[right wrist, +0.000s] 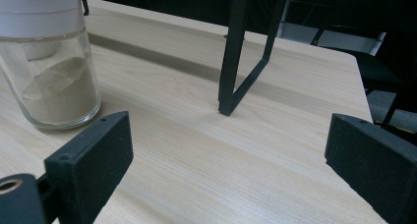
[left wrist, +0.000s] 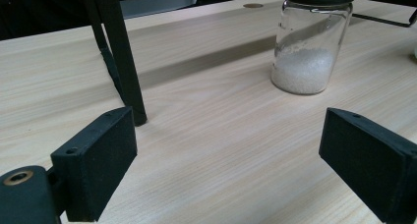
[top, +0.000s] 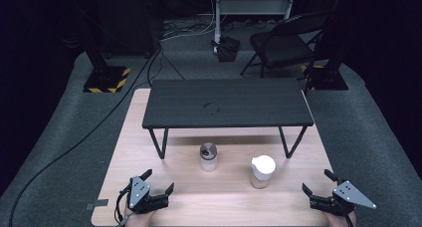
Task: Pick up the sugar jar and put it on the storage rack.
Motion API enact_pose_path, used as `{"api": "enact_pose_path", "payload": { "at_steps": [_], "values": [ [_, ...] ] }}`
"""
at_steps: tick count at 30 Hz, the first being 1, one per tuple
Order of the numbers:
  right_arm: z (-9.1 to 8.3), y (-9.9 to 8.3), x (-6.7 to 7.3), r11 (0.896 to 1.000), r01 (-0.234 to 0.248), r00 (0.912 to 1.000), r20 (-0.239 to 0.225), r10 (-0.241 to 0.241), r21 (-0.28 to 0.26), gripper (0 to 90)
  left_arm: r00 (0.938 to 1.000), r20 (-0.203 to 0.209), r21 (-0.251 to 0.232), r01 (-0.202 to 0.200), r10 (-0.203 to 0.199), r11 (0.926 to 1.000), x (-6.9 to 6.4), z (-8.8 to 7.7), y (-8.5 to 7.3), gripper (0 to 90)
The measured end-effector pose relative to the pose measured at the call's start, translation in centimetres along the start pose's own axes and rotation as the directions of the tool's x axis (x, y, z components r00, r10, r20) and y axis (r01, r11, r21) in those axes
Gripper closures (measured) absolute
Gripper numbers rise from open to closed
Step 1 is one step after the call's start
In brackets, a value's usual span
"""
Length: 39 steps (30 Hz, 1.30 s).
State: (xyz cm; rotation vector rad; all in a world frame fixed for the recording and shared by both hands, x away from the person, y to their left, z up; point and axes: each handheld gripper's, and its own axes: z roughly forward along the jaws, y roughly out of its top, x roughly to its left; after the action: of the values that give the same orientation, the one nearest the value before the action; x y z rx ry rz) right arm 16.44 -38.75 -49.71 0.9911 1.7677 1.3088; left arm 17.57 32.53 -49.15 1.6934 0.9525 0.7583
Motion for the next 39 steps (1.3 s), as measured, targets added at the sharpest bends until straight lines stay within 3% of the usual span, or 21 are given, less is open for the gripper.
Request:
{"api": "enact_pose_path", "payload": {
  "at_steps": [39],
  "values": [
    [-0.03, -0.13, 0.14, 1.000, 0.003, 1.0000, 0.007, -0.003, -0.008, 3.2, 1.0000, -0.001, -0.002, -0.002, 0.002, 1.0000, -0.04, -0.01, -0.03, 6.8]
  ]
}}
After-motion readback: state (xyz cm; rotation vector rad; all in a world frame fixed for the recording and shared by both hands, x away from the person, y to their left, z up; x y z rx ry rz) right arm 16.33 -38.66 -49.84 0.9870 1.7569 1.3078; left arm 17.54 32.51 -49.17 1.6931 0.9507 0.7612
